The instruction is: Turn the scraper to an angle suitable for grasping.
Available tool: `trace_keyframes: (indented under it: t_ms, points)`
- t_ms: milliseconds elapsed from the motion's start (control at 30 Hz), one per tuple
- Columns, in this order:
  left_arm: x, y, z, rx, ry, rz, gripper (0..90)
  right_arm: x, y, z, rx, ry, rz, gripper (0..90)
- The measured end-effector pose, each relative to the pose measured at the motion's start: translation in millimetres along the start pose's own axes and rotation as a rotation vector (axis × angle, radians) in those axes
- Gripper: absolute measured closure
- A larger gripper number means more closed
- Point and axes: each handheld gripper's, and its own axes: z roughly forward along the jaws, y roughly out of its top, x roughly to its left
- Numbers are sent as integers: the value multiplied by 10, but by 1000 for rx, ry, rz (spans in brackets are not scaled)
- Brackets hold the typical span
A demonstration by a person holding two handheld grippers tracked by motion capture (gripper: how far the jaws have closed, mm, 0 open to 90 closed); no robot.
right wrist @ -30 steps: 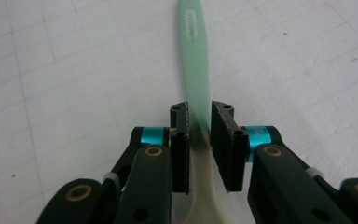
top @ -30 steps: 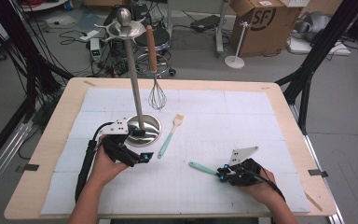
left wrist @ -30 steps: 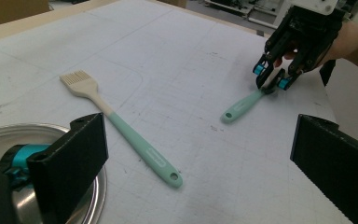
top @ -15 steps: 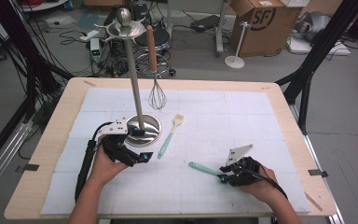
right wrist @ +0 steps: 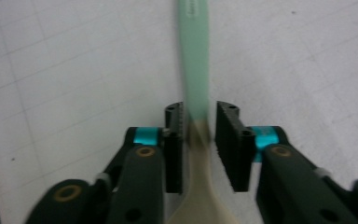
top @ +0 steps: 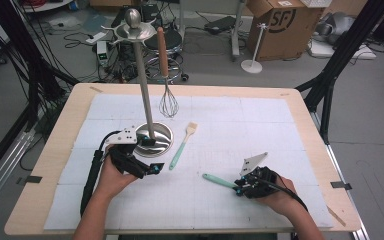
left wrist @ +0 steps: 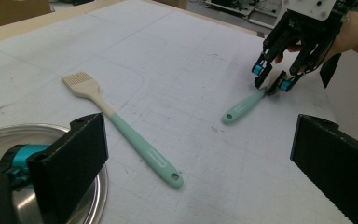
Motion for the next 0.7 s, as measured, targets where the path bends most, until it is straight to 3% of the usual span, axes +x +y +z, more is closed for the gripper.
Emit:
trace_keyframes:
  t_ms: [233, 600, 700]
  points:
    - [-5, 4, 1, 5, -4, 7, 45, 7, -62, -20, -24, 6, 24, 796]
    - [-7, 6, 13, 0, -9, 8, 45, -45, -366, -173, -65, 8, 100, 795]
    - [-11, 5, 19, 4, -7, 8, 45, -53, -399, -180, -87, 26, 115, 736]
